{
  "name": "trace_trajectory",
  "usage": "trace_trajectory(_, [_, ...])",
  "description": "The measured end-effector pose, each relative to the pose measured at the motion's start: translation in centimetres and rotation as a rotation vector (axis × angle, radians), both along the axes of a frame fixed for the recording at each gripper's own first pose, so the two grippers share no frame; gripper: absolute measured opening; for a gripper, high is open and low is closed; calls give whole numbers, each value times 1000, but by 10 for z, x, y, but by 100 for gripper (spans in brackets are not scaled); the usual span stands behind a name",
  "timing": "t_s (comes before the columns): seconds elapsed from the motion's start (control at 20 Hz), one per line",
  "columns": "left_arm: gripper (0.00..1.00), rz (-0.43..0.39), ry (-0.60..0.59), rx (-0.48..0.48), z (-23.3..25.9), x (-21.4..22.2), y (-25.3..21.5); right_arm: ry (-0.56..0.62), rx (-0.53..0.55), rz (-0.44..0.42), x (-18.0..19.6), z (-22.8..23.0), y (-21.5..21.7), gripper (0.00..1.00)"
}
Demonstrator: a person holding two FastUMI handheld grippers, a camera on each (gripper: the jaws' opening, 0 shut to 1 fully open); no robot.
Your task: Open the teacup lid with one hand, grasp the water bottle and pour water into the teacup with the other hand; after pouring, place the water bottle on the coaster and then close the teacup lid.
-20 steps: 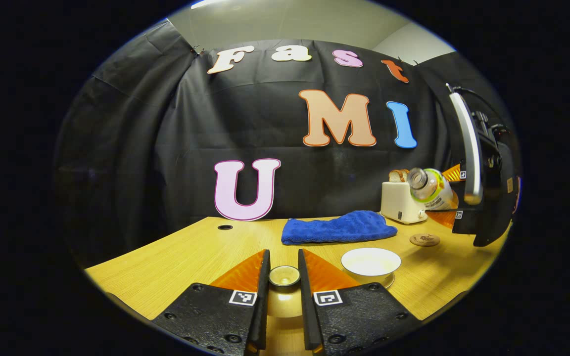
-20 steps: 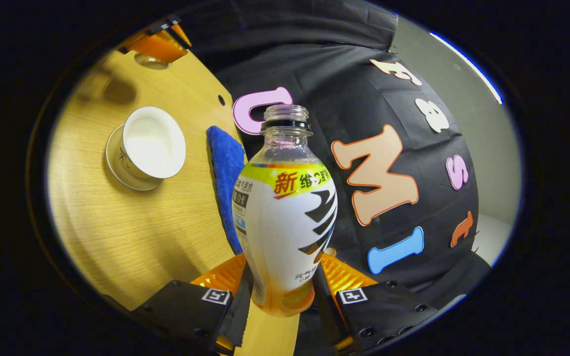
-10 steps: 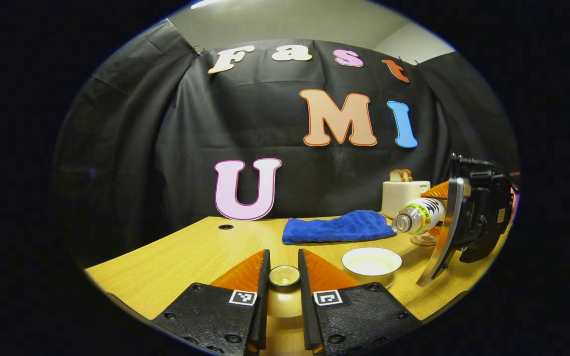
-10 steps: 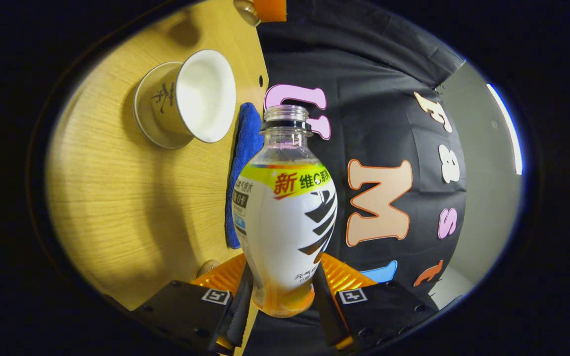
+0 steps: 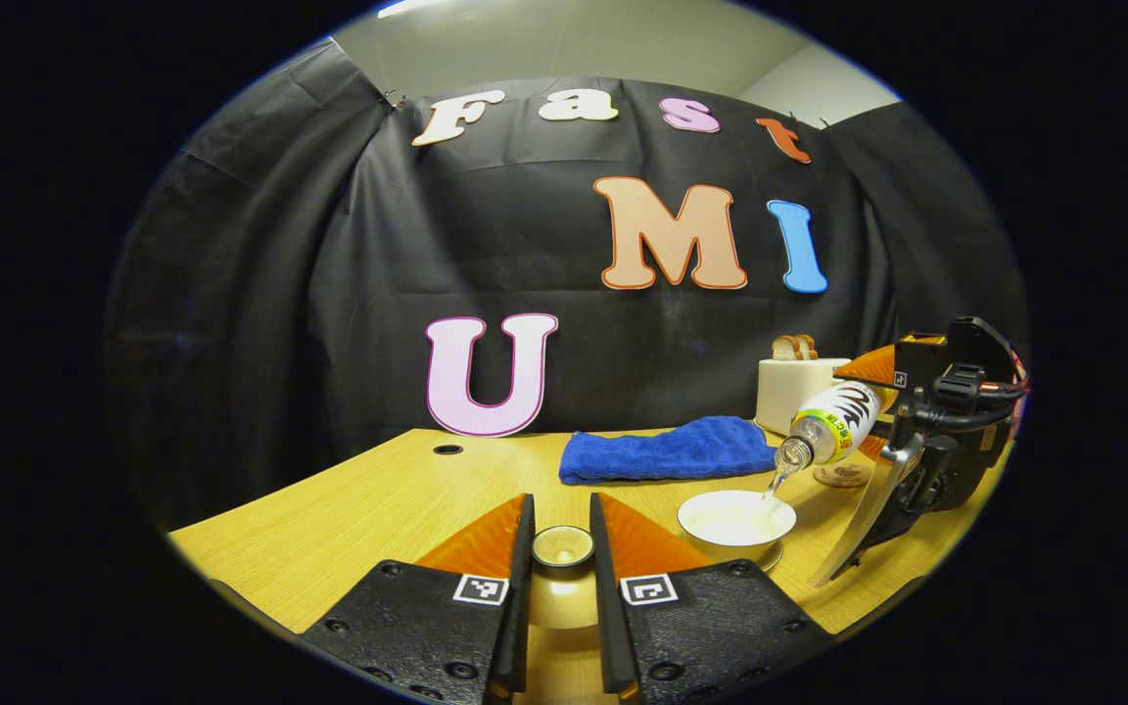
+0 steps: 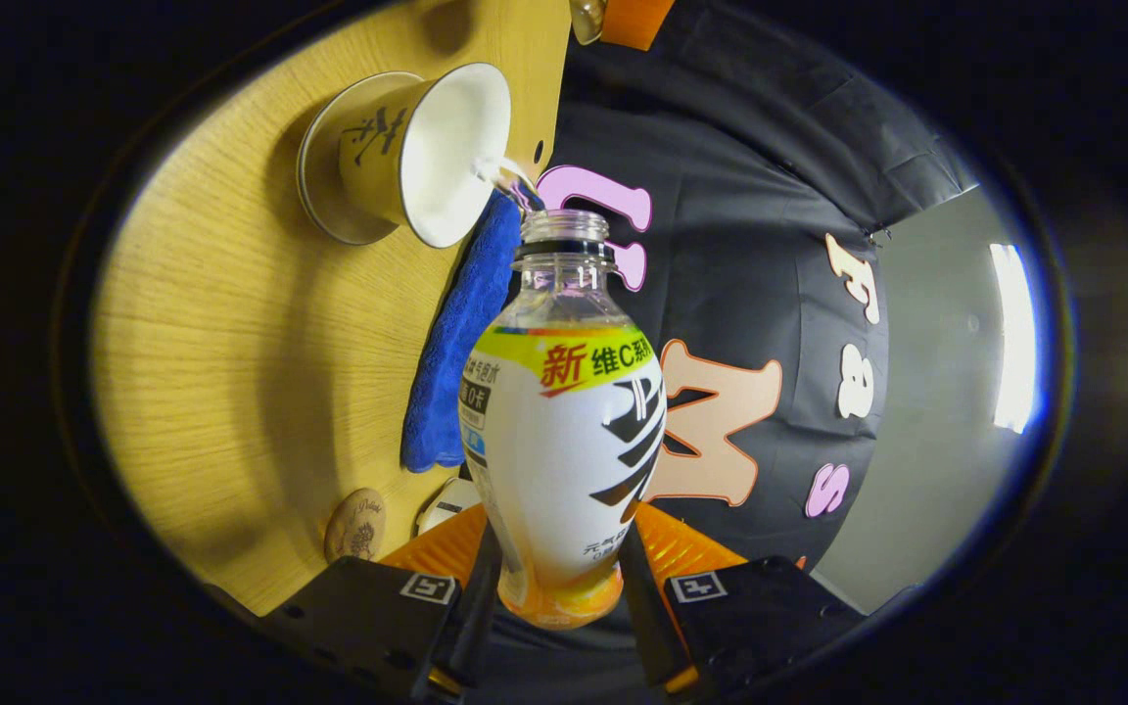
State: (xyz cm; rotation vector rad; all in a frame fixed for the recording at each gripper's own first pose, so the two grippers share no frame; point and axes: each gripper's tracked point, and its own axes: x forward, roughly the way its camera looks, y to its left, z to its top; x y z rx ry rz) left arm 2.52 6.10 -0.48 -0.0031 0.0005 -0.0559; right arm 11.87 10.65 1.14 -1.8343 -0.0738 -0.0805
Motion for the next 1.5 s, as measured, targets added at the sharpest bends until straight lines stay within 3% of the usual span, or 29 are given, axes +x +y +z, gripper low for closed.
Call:
trace_trajectory(0.9, [27, 0, 0, 0, 0, -1, 0, -196, -208, 98, -2, 29, 20, 63])
trace_trajectory(1.25, [27, 0, 1, 0, 0, -1, 1, -187, -212, 120, 0, 26, 21, 65])
trace_trajectory(1.35, [27, 0, 0, 0, 0, -1, 1, -141, -171, 112, 2, 20, 18, 63])
trace_trajectory(1.5, [27, 0, 0, 0, 0, -1, 1, 10, 64, 58, 5, -6, 2, 61])
